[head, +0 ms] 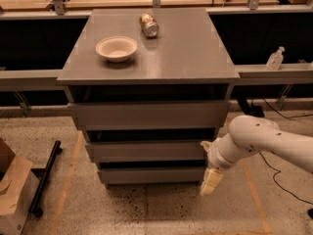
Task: Open bottom drawer
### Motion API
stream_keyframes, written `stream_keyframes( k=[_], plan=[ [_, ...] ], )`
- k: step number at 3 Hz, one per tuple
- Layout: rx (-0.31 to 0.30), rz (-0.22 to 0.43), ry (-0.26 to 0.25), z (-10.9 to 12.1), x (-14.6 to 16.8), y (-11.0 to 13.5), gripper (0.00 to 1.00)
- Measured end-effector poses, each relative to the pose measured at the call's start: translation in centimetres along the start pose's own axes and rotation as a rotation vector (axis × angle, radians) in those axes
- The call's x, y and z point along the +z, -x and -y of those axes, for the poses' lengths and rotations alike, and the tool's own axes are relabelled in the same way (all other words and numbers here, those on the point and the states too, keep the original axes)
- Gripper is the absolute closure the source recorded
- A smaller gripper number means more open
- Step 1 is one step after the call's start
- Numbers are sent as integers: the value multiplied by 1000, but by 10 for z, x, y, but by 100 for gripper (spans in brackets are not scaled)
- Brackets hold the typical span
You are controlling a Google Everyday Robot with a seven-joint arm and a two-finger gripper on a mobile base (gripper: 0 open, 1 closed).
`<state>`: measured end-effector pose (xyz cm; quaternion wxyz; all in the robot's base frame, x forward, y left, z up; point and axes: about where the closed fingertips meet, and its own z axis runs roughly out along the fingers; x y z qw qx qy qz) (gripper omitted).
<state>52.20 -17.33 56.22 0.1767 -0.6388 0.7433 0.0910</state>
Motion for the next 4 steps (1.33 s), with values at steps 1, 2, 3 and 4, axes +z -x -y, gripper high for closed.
stream_keyframes(
  k=[1, 2, 3, 4],
  plan=[
    [4, 47, 29, 0, 51, -17, 0],
    [12, 94, 35, 3, 93, -29, 0],
    [17, 99, 50, -2, 104, -32, 0],
    [16, 88, 65, -3, 112, -33, 0]
  ],
)
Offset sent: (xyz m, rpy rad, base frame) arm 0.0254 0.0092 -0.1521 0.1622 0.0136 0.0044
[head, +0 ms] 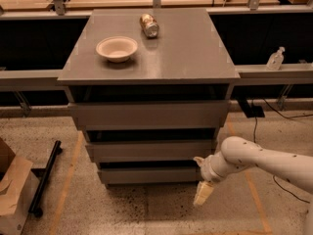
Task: Open bottom drawer
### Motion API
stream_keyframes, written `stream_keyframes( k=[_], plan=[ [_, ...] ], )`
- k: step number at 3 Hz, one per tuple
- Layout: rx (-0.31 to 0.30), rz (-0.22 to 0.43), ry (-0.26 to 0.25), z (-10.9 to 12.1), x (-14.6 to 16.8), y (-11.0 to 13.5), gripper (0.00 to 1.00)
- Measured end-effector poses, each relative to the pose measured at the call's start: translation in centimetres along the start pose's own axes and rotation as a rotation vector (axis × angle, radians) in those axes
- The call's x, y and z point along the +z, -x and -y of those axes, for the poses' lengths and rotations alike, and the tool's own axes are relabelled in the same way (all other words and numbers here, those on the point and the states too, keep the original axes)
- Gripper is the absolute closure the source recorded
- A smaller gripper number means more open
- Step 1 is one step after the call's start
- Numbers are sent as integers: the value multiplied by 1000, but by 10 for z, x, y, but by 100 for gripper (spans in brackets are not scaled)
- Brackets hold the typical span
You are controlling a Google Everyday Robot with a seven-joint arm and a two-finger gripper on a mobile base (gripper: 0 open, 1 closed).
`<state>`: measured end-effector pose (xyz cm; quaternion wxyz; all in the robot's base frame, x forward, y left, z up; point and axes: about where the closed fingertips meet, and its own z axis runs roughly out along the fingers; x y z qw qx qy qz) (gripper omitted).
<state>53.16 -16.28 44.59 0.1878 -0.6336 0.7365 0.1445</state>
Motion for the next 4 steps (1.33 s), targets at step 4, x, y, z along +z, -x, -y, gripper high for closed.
stream_keyframes(
  k=[4],
  plan=[
    [97, 162, -46, 46, 100, -46, 0]
  ],
)
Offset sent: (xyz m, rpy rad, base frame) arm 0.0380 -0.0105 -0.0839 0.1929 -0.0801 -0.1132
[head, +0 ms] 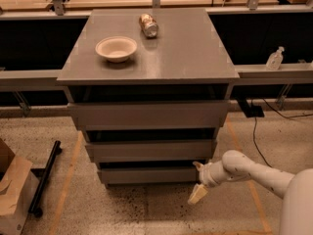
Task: Open bottom drawer
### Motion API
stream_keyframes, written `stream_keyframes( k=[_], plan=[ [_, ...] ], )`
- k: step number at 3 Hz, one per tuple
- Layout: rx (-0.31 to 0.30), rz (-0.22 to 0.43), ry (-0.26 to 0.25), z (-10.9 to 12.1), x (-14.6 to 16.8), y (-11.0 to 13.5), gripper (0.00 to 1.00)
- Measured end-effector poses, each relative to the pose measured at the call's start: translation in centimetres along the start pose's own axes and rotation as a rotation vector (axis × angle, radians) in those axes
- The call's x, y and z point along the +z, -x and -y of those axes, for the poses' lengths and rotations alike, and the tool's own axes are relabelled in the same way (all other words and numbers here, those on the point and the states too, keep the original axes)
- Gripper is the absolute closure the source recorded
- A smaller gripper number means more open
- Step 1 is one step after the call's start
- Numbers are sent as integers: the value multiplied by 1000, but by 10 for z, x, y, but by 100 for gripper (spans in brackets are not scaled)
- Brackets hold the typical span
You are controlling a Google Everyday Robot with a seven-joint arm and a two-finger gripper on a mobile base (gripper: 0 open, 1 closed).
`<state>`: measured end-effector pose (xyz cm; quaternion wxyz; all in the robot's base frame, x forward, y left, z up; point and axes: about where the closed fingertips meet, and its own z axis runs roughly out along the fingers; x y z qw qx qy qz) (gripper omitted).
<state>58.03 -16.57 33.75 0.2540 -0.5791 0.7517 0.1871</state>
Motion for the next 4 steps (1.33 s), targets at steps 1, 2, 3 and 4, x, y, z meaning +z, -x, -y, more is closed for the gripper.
stream_keyframes(
  k=[1, 2, 3, 4],
  plan=[
    [15, -1, 2, 1, 9, -6, 0],
    [37, 17, 6, 14, 40, -25, 0],
    [36, 19, 2, 28, 59, -34, 0],
    [36, 18, -4, 43, 77, -42, 0]
  ],
)
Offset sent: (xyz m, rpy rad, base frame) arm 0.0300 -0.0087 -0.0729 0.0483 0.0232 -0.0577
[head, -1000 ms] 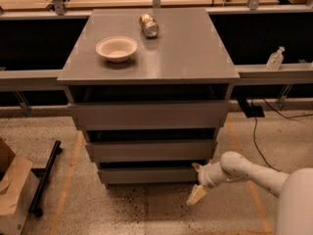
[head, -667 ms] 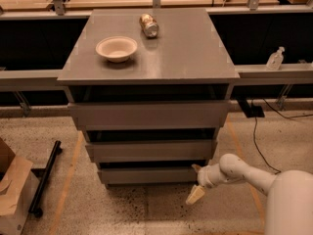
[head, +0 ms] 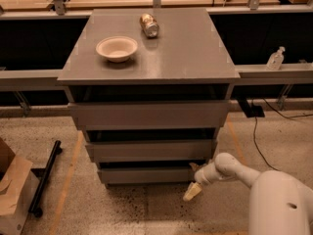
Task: Open bottom drawer
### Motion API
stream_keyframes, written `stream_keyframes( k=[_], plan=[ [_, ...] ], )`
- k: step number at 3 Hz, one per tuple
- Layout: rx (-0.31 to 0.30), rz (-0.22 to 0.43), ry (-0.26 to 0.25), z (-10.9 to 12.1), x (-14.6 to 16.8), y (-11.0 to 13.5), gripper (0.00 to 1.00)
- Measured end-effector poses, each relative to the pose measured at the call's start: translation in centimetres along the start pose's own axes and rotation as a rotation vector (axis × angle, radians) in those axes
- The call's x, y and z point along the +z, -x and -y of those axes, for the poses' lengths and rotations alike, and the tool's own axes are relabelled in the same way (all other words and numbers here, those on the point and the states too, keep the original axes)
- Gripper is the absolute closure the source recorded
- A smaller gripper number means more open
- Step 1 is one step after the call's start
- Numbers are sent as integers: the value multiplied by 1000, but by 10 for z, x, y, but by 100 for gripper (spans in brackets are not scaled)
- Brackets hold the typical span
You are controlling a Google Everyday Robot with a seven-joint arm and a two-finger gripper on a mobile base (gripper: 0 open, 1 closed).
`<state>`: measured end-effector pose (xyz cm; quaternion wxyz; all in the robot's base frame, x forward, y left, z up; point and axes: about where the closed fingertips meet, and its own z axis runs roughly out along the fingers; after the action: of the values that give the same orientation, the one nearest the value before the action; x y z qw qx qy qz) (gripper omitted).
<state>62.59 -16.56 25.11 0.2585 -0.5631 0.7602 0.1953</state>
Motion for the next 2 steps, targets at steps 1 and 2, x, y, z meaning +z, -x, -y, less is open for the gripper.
stream_keyframes(
  k=[1, 2],
  plan=[
    [2, 6, -12, 20, 14, -3, 0],
    [6, 17, -14, 38, 31, -4, 0]
  ],
)
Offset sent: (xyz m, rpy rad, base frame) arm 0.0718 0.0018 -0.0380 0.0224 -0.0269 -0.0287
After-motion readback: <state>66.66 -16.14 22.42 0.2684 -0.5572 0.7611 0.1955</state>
